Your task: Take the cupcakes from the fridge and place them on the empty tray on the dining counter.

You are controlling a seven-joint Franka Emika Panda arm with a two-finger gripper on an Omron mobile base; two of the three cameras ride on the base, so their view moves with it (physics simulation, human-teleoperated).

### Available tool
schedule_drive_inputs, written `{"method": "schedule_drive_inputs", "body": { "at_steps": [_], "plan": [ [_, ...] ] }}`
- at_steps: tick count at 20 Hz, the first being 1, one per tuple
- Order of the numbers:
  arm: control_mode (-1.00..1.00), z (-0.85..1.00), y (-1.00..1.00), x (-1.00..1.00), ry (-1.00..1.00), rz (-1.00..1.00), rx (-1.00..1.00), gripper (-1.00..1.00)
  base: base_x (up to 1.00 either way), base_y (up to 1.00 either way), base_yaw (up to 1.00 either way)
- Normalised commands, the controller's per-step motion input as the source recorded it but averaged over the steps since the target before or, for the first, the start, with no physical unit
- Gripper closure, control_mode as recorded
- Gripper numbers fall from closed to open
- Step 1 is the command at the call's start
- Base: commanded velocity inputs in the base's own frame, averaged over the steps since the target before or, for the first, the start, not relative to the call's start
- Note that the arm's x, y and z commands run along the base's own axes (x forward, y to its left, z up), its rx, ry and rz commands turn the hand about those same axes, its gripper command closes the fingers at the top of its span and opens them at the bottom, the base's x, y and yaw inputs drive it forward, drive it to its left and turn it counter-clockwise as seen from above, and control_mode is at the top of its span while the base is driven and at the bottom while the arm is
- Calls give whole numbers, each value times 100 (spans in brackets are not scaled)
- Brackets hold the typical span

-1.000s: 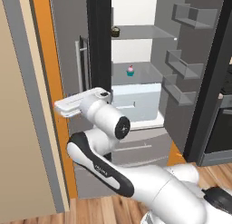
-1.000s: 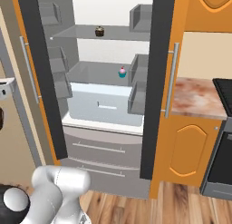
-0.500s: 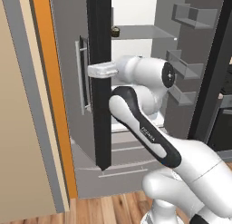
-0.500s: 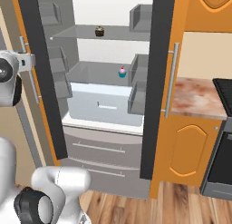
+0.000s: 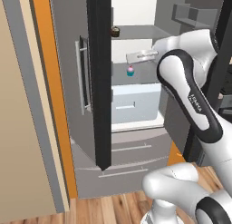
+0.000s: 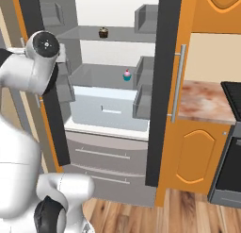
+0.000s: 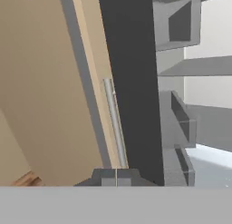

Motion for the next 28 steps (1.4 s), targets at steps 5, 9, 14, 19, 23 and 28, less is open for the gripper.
{"method": "schedule_drive_inputs", "body": {
  "at_steps": [5,9,14,19,23,28],
  "plan": [
    [-100,-27,-21,52,-13,1,4,100,0,0,0],
    [-100,-39,-28,74,6,11,14,100,0,0,0],
    [-100,-26,-16,53,-13,35,11,100,0,0,0],
    [-100,-29,0,58,-7,38,10,100,0,0,0],
    [-100,-12,0,49,0,27,6,100,0,0,0],
    [-100,-4,2,17,-1,9,-1,100,0,0,0]
  ]
}}
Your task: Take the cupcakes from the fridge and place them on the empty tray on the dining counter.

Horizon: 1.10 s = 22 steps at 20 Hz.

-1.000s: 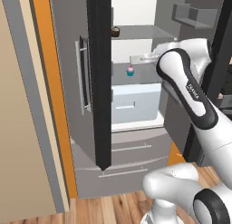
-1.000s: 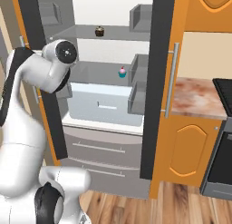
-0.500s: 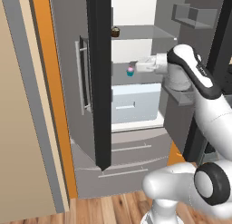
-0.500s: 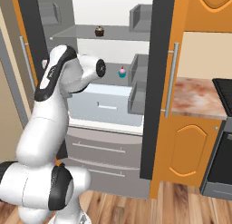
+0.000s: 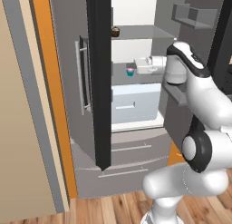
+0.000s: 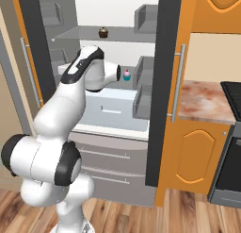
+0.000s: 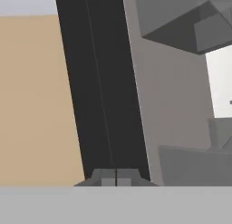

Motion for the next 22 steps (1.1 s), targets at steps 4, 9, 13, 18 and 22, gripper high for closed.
{"method": "schedule_drive_inputs", "body": {
  "at_steps": [4,9,13,18,22],
  "plan": [
    [-100,0,24,10,-7,4,-7,100,0,0,0],
    [-100,-8,11,34,0,5,0,100,0,0,0],
    [-100,-11,0,39,0,12,0,100,0,0,0],
    [-100,-21,0,46,-6,13,0,100,0,0,0],
    [-100,-34,14,36,-11,12,0,100,0,0,0]
  ]
}}
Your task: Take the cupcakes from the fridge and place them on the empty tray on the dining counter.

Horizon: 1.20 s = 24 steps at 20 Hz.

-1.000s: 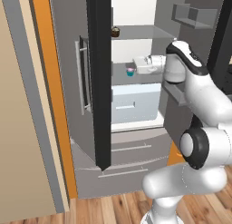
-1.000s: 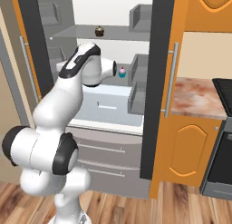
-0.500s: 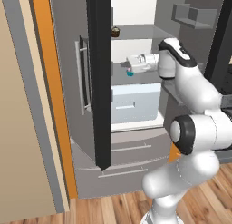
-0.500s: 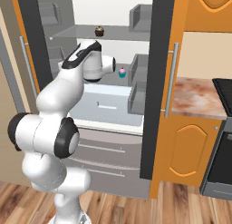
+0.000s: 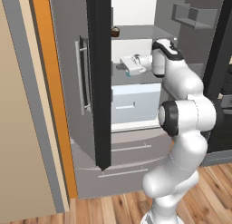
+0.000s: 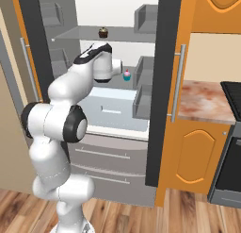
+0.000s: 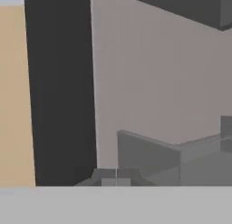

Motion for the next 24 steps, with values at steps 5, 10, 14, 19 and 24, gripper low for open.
{"method": "schedule_drive_inputs", "body": {
  "at_steps": [5,10,14,19,24],
  "plan": [
    [-100,-28,42,26,-10,5,0,100,0,0,0],
    [-100,-8,67,13,0,-2,0,100,0,0,0],
    [-100,-23,99,-13,-3,-5,0,100,0,0,0],
    [-100,-59,100,-89,-21,-14,0,100,0,0,0],
    [-100,-69,100,-86,-21,-17,0,100,0,0,0]
  ]
}}
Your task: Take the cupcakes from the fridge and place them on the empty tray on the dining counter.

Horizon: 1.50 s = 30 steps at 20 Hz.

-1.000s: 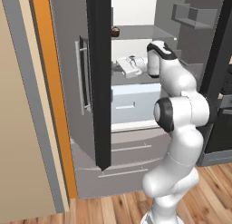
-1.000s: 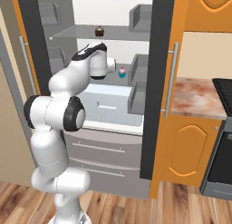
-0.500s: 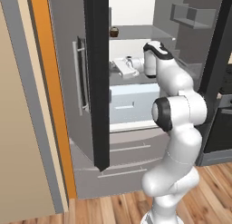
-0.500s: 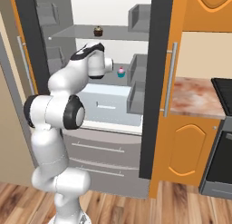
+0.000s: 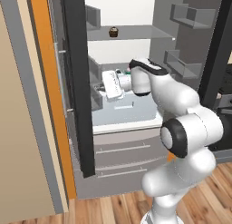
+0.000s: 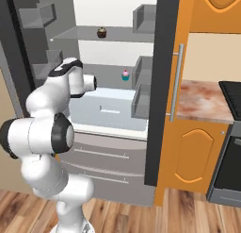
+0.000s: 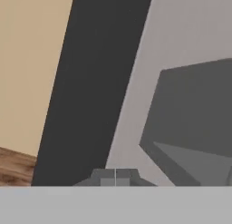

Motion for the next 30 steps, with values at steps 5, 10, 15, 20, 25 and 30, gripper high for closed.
{"method": "schedule_drive_inputs", "body": {
  "at_steps": [5,10,15,20,25,30],
  "plan": [
    [-100,-62,100,-28,-23,-32,1,100,0,0,0],
    [-100,19,40,-38,-17,-43,8,100,0,0,0],
    [-100,100,-100,-9,11,-41,15,100,0,0,0],
    [-100,100,-16,5,31,-26,1,100,0,0,0],
    [-100,100,-14,-3,26,-6,0,100,0,0,0],
    [-100,100,-70,-6,36,0,0,100,0,0,0]
  ]
}}
